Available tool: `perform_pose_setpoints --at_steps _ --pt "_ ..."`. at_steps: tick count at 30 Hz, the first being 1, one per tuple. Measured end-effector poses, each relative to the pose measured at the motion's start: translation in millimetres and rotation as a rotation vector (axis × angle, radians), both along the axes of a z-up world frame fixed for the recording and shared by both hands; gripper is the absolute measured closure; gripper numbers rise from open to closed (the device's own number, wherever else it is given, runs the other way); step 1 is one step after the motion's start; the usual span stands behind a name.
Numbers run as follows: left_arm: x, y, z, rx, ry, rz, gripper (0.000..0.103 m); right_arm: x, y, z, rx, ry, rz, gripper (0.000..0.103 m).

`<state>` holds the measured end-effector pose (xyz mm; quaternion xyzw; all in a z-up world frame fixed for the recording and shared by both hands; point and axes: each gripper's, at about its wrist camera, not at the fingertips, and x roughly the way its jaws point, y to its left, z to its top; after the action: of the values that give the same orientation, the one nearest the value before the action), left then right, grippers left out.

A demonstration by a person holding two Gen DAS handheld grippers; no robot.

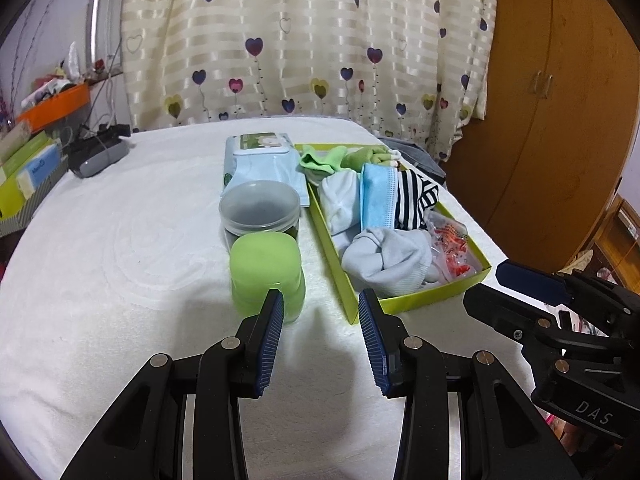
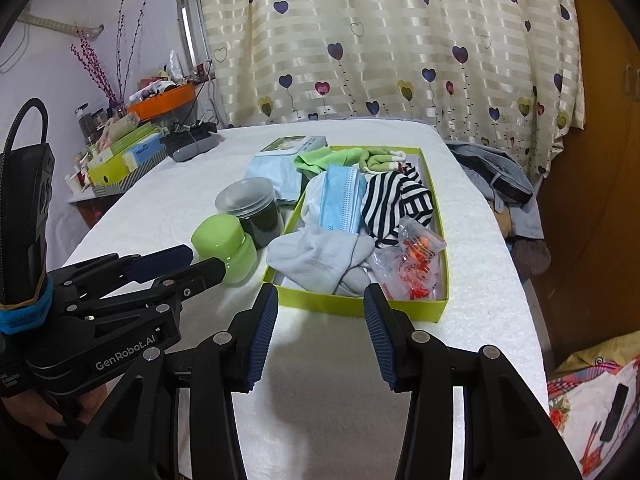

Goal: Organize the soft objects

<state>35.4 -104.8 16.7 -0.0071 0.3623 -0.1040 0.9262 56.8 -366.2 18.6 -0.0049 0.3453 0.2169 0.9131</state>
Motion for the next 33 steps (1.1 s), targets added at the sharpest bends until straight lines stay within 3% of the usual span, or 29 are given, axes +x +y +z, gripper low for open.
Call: perform_pose_setpoints --at_steps 7,33 --pt "-1 0 -2 0.041 -0.014 0.016 0.065 3 5 -4 -0.013 0.006 0.008 0.057" --pt "-5 6 -9 0.049 -0.007 0.028 0.065 0 16 -10 -0.039 0.01 0.002 0.055"
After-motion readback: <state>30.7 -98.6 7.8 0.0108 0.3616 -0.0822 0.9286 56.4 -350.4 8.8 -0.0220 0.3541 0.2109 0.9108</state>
